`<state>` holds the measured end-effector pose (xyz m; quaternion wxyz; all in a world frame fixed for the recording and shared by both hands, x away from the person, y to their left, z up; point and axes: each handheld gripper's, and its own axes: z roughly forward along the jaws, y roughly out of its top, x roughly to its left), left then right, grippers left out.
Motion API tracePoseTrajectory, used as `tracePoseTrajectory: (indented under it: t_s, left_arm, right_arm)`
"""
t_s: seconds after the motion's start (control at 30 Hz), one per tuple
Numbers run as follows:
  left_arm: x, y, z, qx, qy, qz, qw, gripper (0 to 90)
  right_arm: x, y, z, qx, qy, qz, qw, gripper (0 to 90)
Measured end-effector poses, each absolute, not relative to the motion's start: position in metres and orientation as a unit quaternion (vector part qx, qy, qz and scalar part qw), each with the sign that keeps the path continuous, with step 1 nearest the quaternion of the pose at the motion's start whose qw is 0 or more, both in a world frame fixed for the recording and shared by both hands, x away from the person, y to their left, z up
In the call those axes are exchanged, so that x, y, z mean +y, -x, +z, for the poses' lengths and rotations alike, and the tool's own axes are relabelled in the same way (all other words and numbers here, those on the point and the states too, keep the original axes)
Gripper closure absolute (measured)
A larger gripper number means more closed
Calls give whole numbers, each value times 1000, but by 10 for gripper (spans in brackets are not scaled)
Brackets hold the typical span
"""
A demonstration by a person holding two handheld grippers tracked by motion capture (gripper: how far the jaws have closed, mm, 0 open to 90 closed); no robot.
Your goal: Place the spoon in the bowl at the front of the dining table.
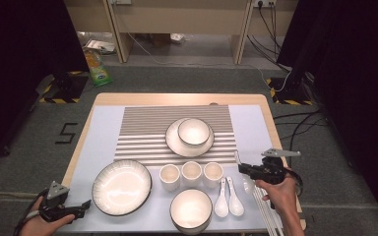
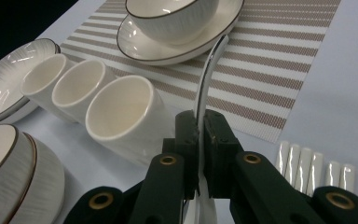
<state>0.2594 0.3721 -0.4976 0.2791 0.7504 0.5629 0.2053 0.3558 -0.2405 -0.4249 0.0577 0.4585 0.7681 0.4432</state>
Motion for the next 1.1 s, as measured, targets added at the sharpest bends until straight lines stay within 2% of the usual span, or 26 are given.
tracePoseTrajectory:
  t_s: [1.1]
  left_arm:
    - [372,-259,-498,563,-749,207,282,95]
  right_arm:
    - [-221,-397,-398,765,-456,451,66,853]
